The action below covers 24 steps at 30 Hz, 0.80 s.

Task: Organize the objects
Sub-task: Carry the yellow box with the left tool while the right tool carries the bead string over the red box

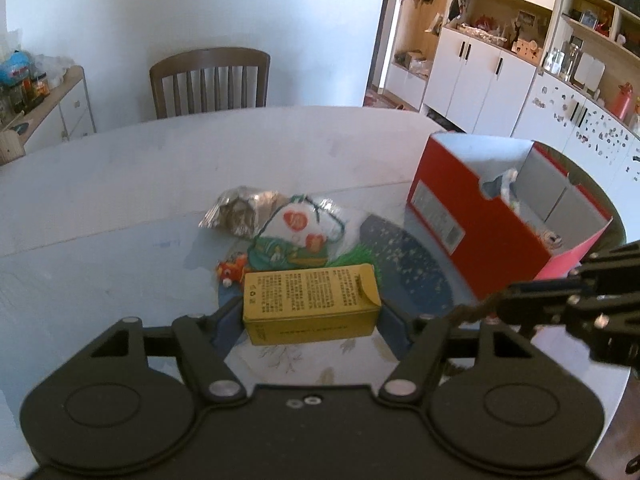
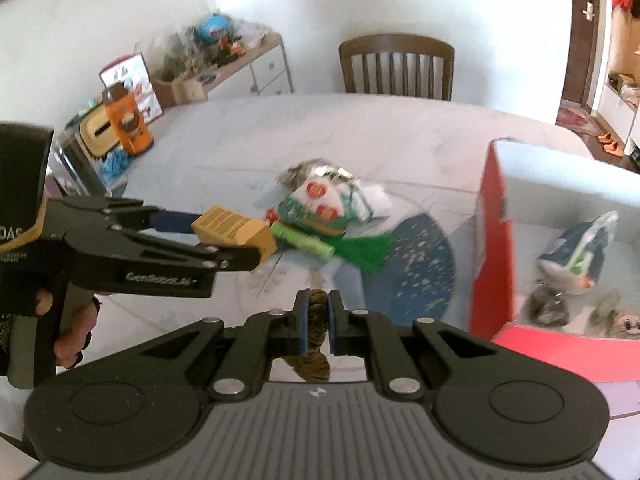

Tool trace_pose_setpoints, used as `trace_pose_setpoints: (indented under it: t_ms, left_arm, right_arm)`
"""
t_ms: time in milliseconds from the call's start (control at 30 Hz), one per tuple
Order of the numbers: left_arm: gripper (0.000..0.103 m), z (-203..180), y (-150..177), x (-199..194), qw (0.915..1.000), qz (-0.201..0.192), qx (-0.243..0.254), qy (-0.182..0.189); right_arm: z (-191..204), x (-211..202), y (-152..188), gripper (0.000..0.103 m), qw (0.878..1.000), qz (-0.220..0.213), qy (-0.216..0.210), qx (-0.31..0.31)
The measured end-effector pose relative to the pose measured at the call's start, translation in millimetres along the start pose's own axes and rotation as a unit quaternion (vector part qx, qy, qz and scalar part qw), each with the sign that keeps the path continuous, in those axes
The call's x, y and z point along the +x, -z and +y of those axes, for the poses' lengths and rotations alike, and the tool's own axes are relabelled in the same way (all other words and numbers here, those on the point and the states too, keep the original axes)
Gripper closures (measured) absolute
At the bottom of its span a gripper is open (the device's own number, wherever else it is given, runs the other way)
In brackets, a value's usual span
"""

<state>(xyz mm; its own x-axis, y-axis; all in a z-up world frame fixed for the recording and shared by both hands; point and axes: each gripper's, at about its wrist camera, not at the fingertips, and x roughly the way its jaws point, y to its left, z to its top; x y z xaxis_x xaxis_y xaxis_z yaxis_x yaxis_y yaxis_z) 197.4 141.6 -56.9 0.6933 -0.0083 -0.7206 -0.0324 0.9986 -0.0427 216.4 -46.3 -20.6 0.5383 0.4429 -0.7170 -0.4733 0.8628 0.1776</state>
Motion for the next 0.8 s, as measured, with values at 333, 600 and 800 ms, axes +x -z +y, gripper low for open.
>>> trace_pose_setpoints:
  t_ms: [333, 600, 800]
  left_arm:
    - [0.033, -39, -29, -18, 0.9997, -0.017, 0.019, 0.007]
    - [0.033, -84, -47, -13, 0.9987, -0.024, 0.039, 0.025]
    - [0.033, -121, -62, 0, 0.9975, -0.025, 0.054, 0.038]
  right_arm:
    - [-44, -46, -12, 0.094, 0.999, -0.044, 0.013, 0.014]
    - [-91, -72, -16, 0.094, 0.997, -0.061, 0.033, 0.027]
    - [-136, -82, -19, 0.094, 0.996, -0.05, 0.048, 0.051]
